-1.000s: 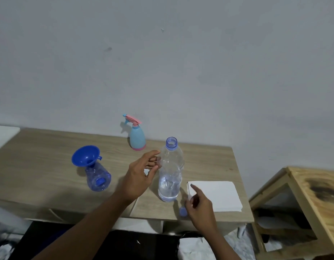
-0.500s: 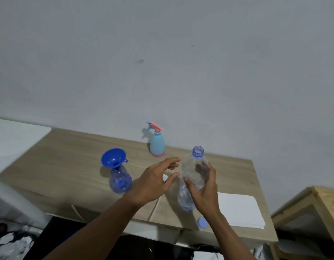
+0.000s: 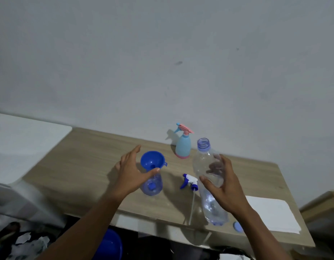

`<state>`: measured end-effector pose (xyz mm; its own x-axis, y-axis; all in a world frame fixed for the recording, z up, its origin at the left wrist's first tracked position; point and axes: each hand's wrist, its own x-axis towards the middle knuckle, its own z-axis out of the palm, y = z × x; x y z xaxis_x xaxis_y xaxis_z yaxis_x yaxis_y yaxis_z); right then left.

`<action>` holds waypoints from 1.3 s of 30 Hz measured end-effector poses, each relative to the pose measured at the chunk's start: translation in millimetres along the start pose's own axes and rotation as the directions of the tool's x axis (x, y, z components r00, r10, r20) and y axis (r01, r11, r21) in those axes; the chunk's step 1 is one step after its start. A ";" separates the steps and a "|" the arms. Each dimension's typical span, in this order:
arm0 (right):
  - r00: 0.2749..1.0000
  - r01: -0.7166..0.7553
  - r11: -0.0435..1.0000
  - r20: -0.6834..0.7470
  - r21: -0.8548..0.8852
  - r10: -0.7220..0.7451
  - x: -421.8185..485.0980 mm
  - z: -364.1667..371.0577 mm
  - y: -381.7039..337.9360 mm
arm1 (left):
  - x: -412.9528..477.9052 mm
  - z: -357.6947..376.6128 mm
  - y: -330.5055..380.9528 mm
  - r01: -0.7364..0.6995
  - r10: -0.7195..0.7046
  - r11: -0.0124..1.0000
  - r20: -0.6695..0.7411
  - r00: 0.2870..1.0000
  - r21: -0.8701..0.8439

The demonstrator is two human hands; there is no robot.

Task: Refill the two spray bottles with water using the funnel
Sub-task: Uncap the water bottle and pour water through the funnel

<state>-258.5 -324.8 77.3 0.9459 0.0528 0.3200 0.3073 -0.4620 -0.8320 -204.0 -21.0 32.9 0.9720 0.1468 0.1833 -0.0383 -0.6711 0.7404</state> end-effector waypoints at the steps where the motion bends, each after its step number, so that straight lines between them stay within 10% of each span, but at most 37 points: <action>1: 0.999 -0.010 0.999 0.047 -0.045 0.012 1.2 6.9 -4.1 | 4.4 -0.6 -6.2 0.017 -0.016 1.000 0.065 0.998 -0.009; 9: 0.948 -0.047 0.923 0.275 -0.381 0.162 10.4 42.5 -22.1 | 20.4 -2.8 -26.4 -0.079 0.087 0.996 0.220 0.972 -0.045; 39: 0.760 0.046 0.578 0.404 -0.815 0.509 59.3 48.6 -66.6 | 32.0 -10.3 -41.1 -0.212 0.224 0.974 0.218 0.950 -0.077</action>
<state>-217.9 -247.9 129.7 0.9175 0.1630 -0.3629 0.1369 -0.9858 -0.0968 -173.7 18.7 15.0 0.9653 -0.1695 0.1988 -0.2612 -0.6287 0.7325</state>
